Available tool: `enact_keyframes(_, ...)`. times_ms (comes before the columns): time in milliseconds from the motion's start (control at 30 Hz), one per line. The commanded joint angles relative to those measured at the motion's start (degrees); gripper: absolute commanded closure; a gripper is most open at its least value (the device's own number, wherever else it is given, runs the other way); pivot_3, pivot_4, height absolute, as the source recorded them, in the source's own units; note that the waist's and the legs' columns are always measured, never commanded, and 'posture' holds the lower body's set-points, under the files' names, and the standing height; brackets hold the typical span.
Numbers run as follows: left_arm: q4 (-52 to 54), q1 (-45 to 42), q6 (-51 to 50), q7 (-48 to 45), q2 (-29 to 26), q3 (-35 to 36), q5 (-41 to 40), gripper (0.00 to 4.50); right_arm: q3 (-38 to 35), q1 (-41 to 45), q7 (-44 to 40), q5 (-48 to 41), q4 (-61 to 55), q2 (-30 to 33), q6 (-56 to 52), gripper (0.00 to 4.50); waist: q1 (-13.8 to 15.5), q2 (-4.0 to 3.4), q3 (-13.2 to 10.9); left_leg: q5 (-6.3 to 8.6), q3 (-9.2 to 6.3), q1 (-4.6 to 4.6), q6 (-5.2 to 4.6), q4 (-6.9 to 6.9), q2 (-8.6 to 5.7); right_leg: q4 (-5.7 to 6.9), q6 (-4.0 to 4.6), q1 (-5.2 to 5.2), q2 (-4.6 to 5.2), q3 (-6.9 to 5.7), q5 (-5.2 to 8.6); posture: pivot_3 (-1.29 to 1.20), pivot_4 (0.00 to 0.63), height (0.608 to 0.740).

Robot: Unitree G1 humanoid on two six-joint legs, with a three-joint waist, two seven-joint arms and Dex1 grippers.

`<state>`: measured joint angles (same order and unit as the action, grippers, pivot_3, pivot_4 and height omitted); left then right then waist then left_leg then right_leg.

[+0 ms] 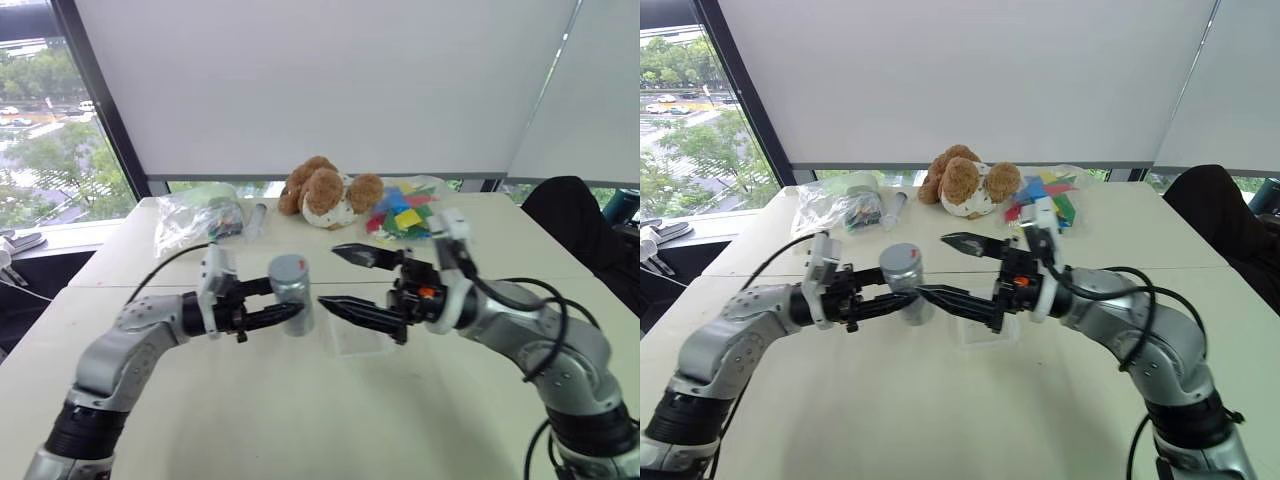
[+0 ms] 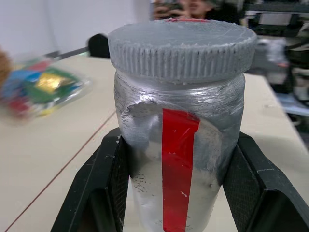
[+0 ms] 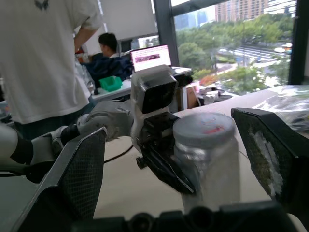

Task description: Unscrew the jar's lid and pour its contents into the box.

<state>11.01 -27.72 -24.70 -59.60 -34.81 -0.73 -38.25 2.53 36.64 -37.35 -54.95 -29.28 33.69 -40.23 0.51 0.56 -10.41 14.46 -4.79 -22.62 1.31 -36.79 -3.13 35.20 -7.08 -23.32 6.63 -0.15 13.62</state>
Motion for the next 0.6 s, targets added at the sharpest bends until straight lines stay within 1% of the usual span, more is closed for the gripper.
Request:
enact_keyframes(33, 1.2, -0.2, 1.1, -1.3, 0.6, -1.3, 1.4, 2.47, 1.7, 2.9, 0.3, 2.2, 1.0, -1.4, -1.0, 0.00, -0.1, 0.00, 0.0, 0.00, 0.00, 0.00, 0.00, 0.00, 0.00, 0.01, 0.00, 0.00, -0.01, 0.00, 0.00, 0.00, 0.150, 0.740)
enact_keyframes(167, 2.0, 0.1, 2.0, -1.6, 1.9, -2.4, 2.9, 2.47, 4.7, 4.7, -1.1, 6.3, 3.7, -2.7, -0.8, 0.00, -0.3, 0.00, 0.0, 0.00, 0.01, 0.00, 0.00, 0.00, -0.03, 0.03, -0.04, -0.03, -0.02, 0.00, -0.02, 0.00, 0.150, 0.740)
enact_keyframes(467, 2.9, 0.6, 3.0, -1.9, 2.7, -2.9, 4.8, 2.47, 6.6, 6.2, -4.4, 10.9, 7.4, -4.8, -0.5, 0.00, -0.3, -0.01, 0.0, 0.00, 0.00, 0.00, 0.00, 0.00, -0.03, 0.04, -0.05, -0.04, -0.05, 0.00, -0.03, 0.00, 0.150, 0.740)
enact_keyframes(567, 3.4, 0.9, 3.1, -1.9, 2.8, -2.8, 5.2, 2.47, 6.8, 5.7, -5.8, 11.9, 7.9, -5.3, -0.2, 0.84, -0.5, -0.01, 0.0, 0.00, 0.00, 0.00, 0.00, 0.00, -0.03, 0.05, -0.05, -0.04, -0.06, 0.00, -0.03, 0.00, 0.150, 0.740)
enact_keyframes(600, 3.5, 0.9, 3.1, -1.9, 2.8, -2.7, 5.3, 2.47, 6.8, 5.5, -6.2, 12.1, 7.9, -5.4, -0.3, 1.26, -0.6, -0.01, 0.0, 0.00, 0.00, 0.00, 0.00, 0.00, -0.03, 0.05, -0.05, -0.04, -0.06, 0.00, -0.03, 0.00, 0.150, 0.740)
